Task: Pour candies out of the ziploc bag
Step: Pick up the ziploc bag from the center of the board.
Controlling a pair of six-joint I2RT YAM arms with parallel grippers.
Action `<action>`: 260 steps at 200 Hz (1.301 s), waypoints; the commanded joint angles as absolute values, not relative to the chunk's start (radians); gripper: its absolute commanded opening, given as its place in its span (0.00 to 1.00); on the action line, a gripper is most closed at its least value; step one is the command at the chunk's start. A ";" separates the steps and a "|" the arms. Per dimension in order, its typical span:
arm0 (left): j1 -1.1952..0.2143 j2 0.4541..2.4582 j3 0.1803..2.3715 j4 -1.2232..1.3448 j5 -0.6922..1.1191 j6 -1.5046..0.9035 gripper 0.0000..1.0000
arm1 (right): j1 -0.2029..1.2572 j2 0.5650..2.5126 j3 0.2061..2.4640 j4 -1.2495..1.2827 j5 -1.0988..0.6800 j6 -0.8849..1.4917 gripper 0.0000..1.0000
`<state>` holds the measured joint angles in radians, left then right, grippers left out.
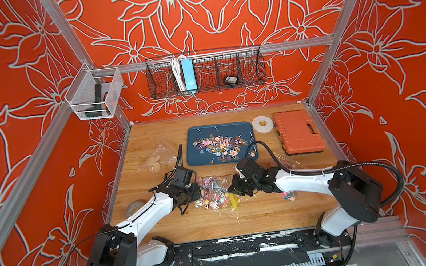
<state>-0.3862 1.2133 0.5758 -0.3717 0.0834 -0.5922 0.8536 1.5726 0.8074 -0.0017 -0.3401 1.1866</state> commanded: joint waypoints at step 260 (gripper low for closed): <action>-0.390 1.036 0.737 -0.322 0.210 -0.564 0.00 | 0.843 1.601 1.479 -0.561 -0.186 0.705 0.00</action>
